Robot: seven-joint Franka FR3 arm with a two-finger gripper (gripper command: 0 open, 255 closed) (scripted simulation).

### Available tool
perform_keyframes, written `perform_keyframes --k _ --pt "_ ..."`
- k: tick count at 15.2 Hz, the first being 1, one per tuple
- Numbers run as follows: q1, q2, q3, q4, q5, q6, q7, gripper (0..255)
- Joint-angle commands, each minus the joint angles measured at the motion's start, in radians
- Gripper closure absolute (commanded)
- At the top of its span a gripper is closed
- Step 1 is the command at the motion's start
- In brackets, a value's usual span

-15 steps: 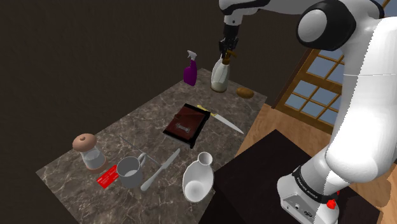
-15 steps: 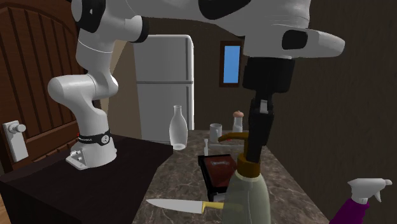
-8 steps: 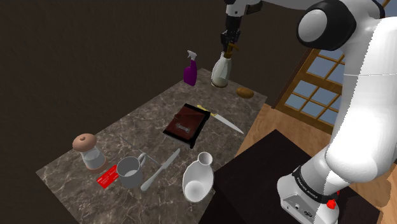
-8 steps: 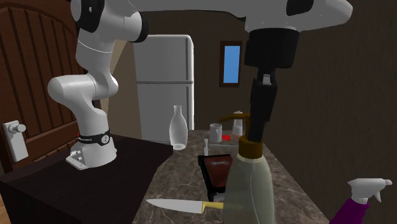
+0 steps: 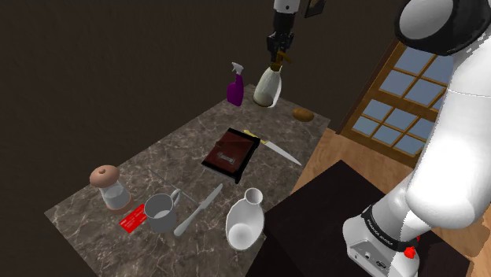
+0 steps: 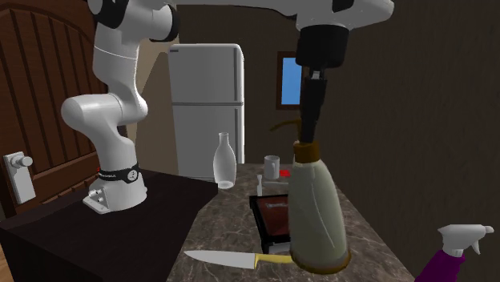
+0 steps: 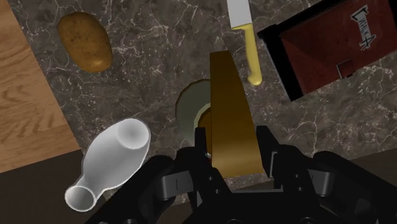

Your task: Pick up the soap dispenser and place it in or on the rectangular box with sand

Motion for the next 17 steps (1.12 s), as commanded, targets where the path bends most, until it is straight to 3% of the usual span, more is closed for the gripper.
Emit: perform_keyframes --k 1,9,17 --pt "0.031 -0.032 0.011 -0.024 -0.006 -0.008 0.042 255" --pt "0.141 -0.164 0.063 -0.132 -0.024 -0.036 0.201 255" --pt "0.242 -0.234 0.131 -0.147 -0.028 -0.093 0.368 255"
